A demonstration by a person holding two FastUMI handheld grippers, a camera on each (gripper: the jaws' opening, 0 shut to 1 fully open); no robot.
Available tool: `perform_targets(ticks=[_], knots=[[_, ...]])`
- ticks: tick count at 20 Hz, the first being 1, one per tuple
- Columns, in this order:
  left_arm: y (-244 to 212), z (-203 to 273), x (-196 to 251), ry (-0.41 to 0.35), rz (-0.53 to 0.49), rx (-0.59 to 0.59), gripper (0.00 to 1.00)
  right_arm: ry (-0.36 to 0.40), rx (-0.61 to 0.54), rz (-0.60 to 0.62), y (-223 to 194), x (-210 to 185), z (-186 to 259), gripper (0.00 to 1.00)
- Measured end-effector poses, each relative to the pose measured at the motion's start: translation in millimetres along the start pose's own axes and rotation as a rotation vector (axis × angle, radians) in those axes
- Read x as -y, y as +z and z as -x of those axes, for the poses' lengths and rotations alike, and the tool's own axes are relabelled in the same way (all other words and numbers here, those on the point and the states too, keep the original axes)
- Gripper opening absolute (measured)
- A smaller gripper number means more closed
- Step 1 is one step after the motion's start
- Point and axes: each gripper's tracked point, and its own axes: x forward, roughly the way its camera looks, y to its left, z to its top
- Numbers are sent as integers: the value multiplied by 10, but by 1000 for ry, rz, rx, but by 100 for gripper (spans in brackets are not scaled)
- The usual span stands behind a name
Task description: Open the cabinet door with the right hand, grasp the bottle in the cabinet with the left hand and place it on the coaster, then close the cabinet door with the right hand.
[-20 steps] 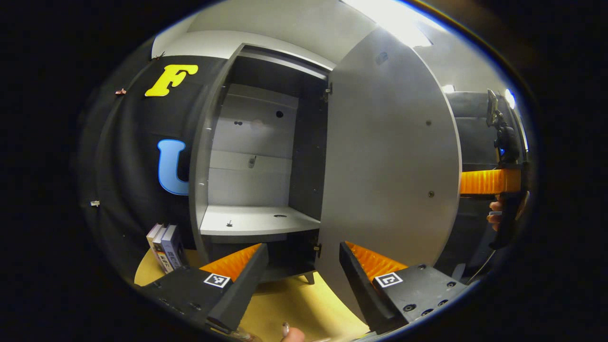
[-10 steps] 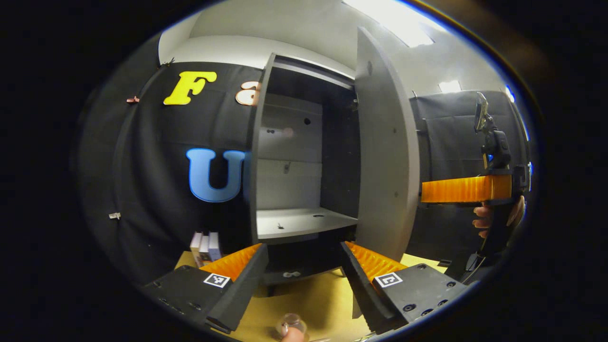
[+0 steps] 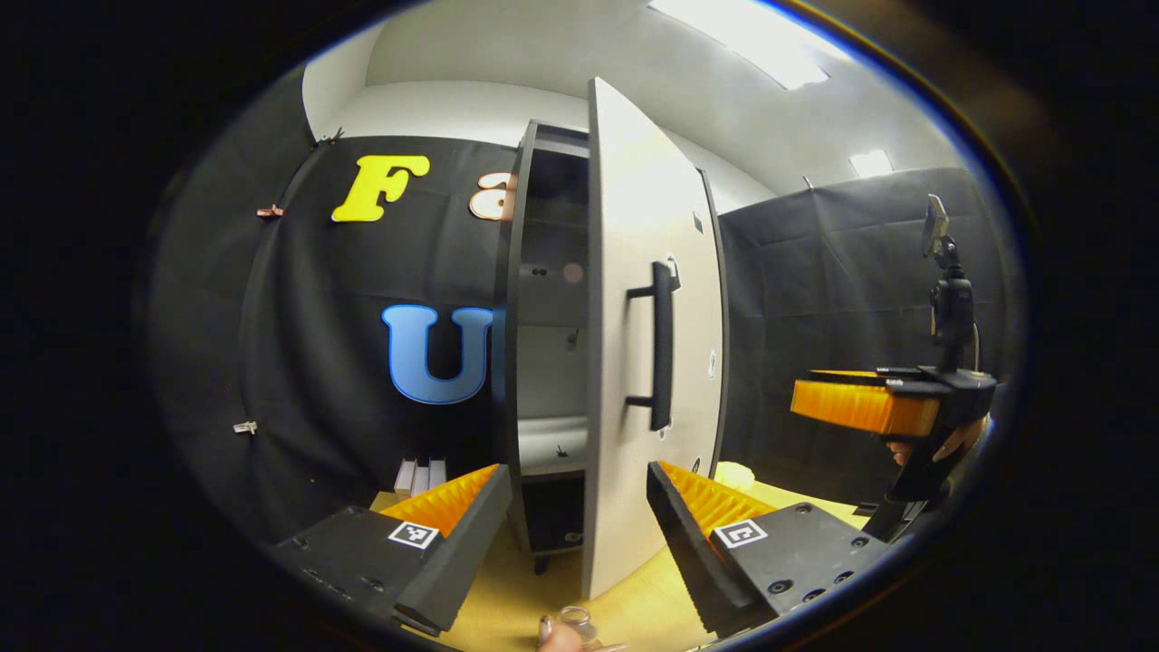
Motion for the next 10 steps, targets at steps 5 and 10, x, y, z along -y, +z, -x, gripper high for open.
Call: perform_targets(ticks=[5, 10], knots=[[25, -177, 335, 13, 46, 7, 95, -35, -54, 97, -186, 250, -152, 97], [20, -356, 561, -4, 30, -3, 92, -61, -58, 67, -133, 387, -210, 97]])
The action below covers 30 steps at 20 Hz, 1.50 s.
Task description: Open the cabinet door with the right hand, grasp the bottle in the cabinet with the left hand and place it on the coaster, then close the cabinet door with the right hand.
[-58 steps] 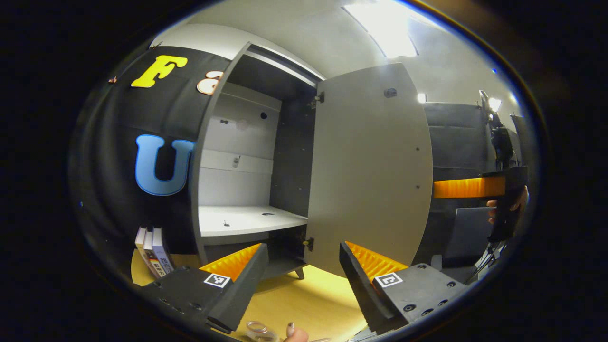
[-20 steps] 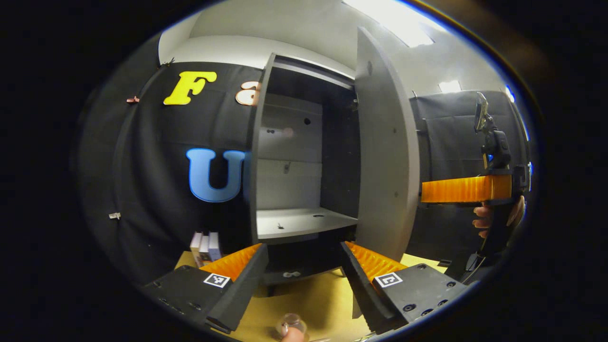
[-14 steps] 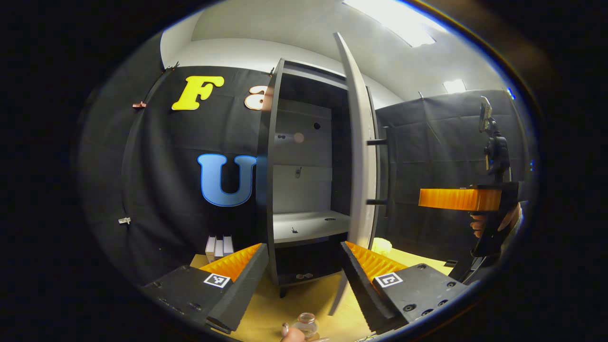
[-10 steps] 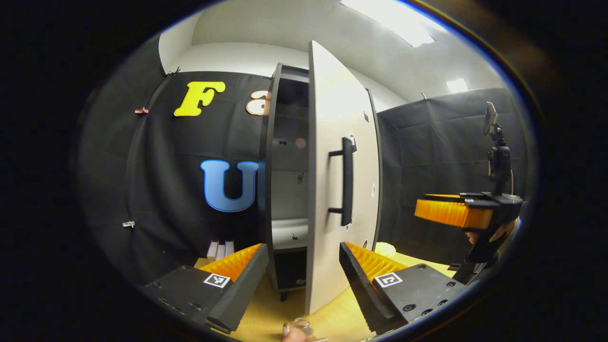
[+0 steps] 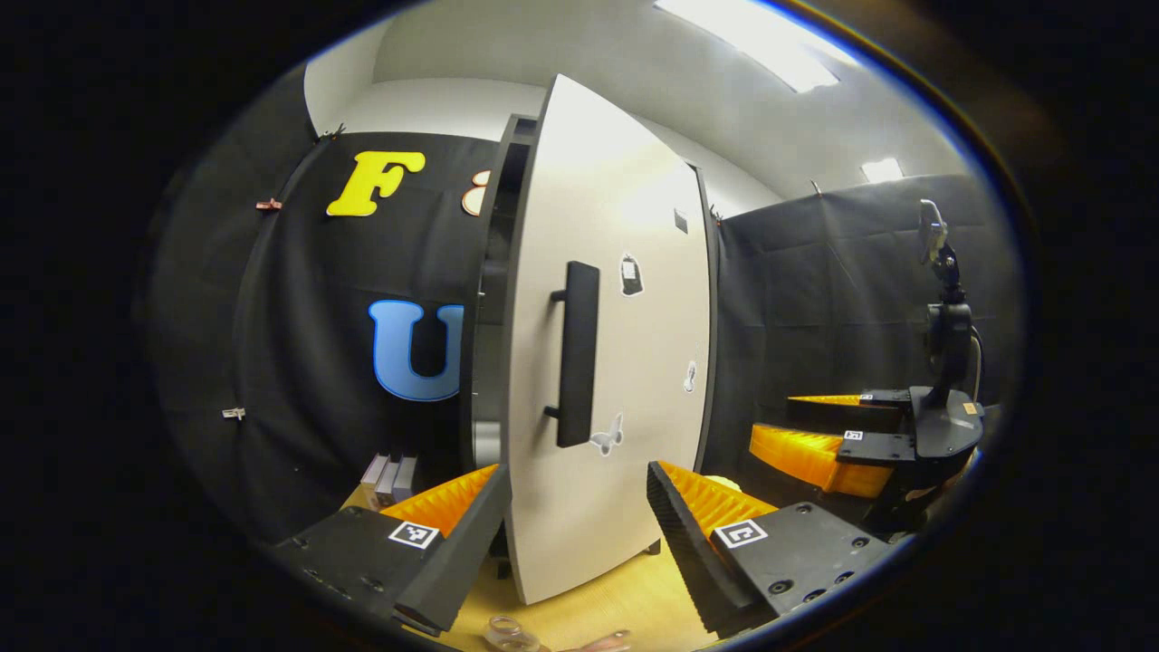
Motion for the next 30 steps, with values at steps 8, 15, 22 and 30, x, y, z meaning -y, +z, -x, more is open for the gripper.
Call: perform_targets(ticks=[8, 15, 22, 30], knots=[[27, -135, 112, -1, -14, 0, 95, -18, 8, -16, 82, 57, -33, 97], [78, -144, 164, -1, -24, 18, 94, -15, 13, -27, 96, 82, 16, 97], [126, -163, 208, 0, -3, 41, 95, -9, 4, -56, 102, 108, 69, 97], [93, -177, 245, 12, -9, 40, 95, 8, -5, -106, 132, 114, 69, 97]])
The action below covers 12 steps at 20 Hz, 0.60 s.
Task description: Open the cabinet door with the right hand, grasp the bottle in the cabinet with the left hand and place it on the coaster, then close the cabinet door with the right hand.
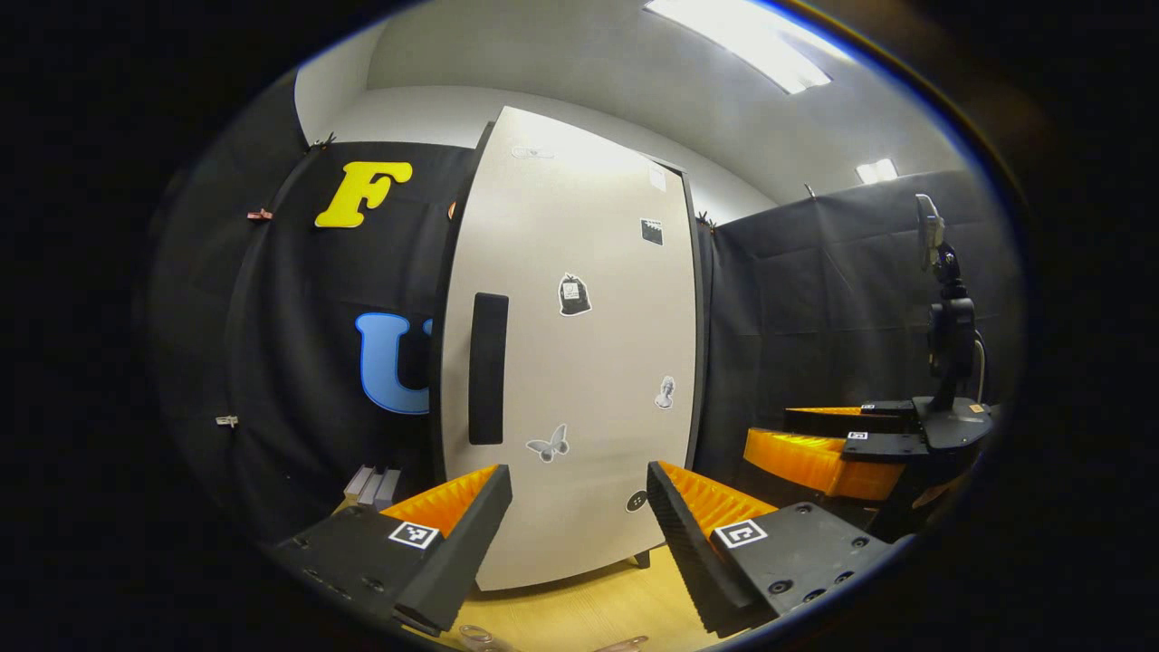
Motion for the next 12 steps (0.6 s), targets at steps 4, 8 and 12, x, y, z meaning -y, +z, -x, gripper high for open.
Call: perform_targets(ticks=[4, 8, 12], knots=[[15, 8, -12, 2, 5, -1, 95, -4, -1, 12, 16, 14, 13, 98], [26, 21, -25, 8, -3, -2, 95, -2, -1, 15, 34, 10, 22, 98], [78, 51, 9, 0, 2, 3, 95, 5, -8, 18, 23, -7, 32, 98]])
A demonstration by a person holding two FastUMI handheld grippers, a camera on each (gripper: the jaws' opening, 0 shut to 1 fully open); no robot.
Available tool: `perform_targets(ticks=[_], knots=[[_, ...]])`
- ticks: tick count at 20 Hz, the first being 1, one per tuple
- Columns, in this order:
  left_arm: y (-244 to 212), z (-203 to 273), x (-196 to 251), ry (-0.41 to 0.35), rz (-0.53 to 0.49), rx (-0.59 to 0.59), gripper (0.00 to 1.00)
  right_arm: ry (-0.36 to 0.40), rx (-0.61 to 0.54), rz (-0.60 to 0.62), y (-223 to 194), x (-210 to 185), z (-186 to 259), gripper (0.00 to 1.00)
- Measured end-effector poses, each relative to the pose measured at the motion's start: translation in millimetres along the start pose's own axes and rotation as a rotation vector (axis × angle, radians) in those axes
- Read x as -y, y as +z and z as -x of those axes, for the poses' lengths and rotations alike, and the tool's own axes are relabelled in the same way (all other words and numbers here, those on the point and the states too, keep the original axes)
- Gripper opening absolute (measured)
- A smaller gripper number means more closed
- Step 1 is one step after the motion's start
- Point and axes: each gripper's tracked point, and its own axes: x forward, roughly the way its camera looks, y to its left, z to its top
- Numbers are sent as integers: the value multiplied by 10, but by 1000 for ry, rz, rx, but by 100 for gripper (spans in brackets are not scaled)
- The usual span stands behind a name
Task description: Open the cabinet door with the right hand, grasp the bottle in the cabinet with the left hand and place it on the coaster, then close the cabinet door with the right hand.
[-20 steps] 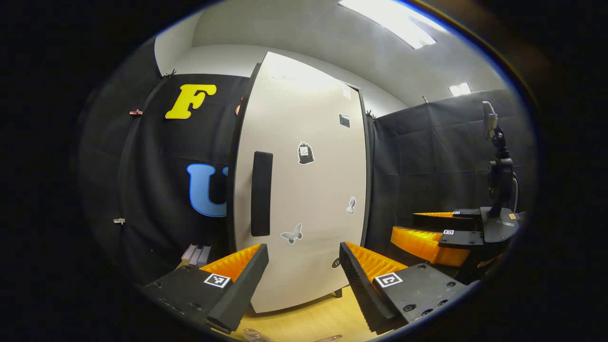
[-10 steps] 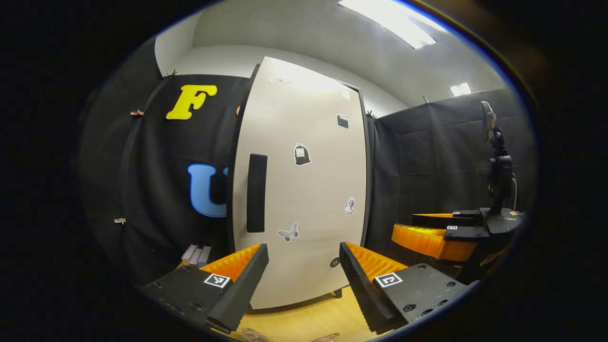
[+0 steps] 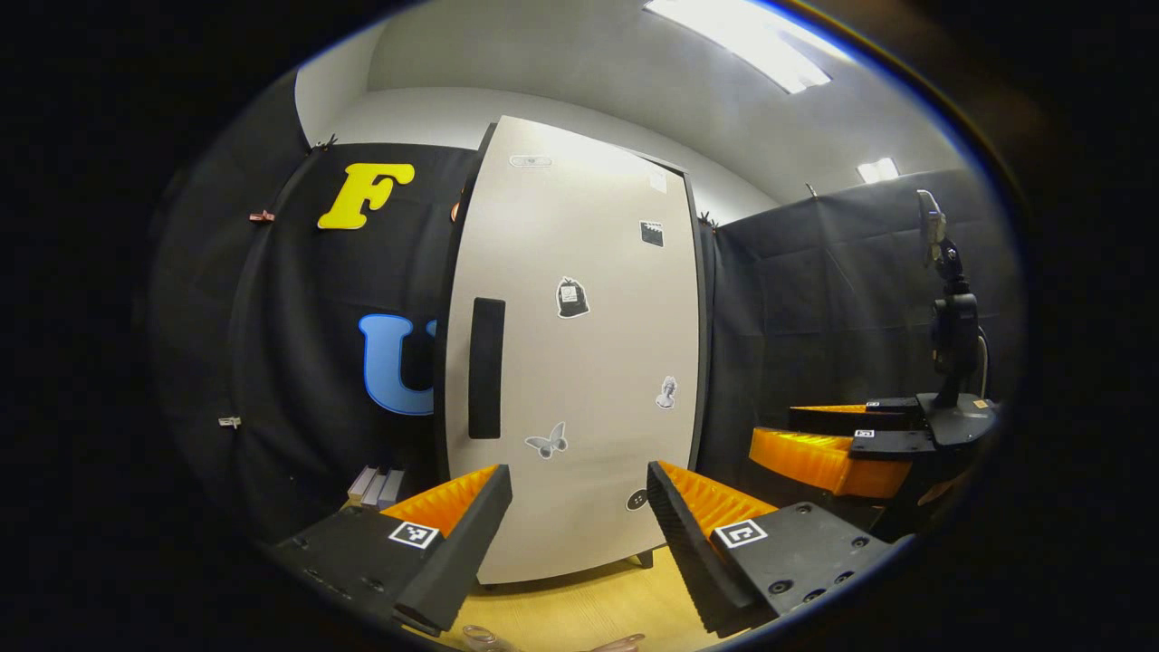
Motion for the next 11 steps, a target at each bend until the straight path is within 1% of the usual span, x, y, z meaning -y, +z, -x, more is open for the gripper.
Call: perform_targets(ticks=[5, 9, 11], knots=[[32, 46, 4, 8, 6, -1, 95, 15, -6, -1, -1, -16, 21, 97], [30, 28, -17, 33, -21, -11, 95, 16, -18, -3, -10, -7, 12, 97], [2, 6, 8, 31, -23, -14, 95, 16, -18, -16, -7, -6, 13, 97]])
